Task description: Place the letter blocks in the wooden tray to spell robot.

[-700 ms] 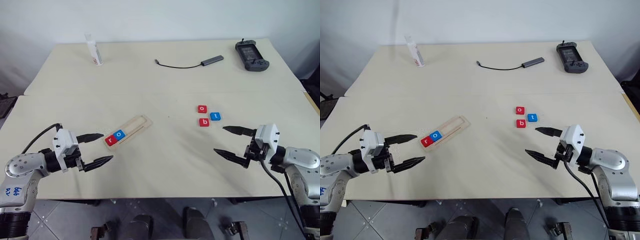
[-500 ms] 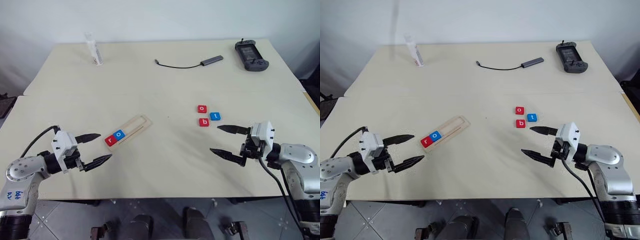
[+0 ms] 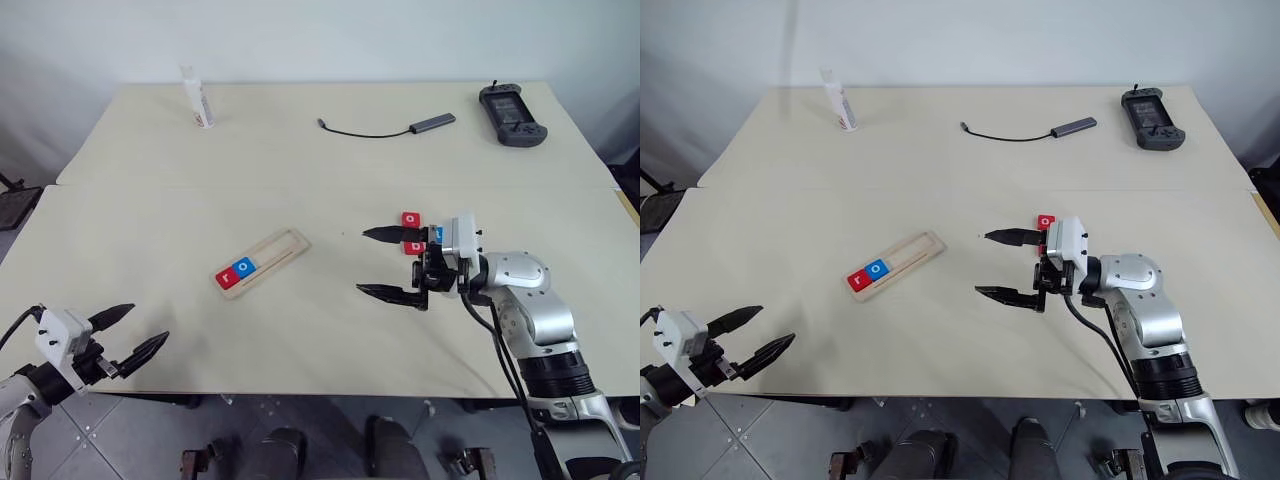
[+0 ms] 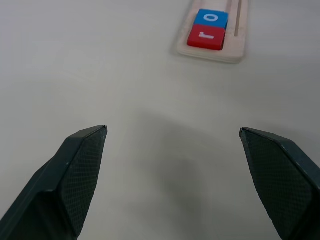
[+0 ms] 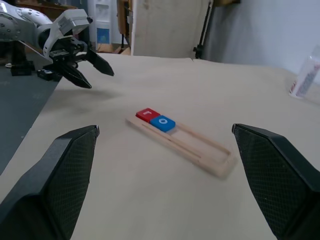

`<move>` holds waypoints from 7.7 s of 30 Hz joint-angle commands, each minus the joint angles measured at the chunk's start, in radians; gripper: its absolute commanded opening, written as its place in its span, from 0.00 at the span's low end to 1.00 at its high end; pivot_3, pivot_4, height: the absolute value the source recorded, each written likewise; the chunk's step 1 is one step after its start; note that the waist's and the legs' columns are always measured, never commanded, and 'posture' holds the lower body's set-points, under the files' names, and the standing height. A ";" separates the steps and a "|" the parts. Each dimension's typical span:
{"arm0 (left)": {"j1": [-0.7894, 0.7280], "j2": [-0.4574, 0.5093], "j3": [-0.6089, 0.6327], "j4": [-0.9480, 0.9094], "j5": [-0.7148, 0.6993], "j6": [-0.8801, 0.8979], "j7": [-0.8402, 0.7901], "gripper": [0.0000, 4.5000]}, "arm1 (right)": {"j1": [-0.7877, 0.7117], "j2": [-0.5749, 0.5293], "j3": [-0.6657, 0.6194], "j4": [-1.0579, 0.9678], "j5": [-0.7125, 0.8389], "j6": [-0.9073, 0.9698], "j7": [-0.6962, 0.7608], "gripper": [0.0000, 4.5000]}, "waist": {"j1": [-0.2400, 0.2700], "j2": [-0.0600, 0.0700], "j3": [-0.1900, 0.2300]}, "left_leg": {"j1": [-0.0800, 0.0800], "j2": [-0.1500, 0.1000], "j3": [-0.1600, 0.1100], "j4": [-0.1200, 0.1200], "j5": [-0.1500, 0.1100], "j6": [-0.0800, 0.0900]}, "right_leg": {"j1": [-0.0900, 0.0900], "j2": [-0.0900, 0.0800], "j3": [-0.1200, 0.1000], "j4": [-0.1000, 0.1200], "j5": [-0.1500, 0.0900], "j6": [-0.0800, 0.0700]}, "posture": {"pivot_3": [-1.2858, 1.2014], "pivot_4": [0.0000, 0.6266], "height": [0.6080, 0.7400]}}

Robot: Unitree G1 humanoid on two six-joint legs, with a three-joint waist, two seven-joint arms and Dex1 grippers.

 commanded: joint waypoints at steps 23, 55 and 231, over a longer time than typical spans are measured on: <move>-0.459 -0.033 -0.349 0.259 0.182 0.019 0.027 1.00 | 0.172 -0.096 -0.081 -0.220 0.029 0.097 -0.095 0.99 | -0.029 -0.001 -0.001 | 0.000 0.009 0.006 0.003 -0.003 -0.005 | -0.005 0.009 0.002 0.004 0.002 -0.004 | 0.52 0.24 1.00; -0.881 -0.244 -0.759 0.461 0.378 -0.175 -0.268 0.76 | 0.697 -0.256 -0.468 -0.442 0.092 0.147 -0.173 1.00 | 0.003 -0.002 0.000 | -0.001 0.007 0.008 0.006 -0.002 -0.004 | -0.005 0.009 0.003 0.004 0.004 -0.004 | 0.52 0.24 1.00; -0.329 -0.133 -0.457 -0.209 -0.004 0.010 -0.139 1.00 | -0.301 -0.134 0.283 0.070 -0.329 0.359 0.135 0.33 | -0.012 -0.004 0.002 | 0.011 0.024 0.042 0.006 -0.014 0.000 | -0.006 0.012 0.000 -0.001 0.011 -0.005 | 0.52 0.24 1.00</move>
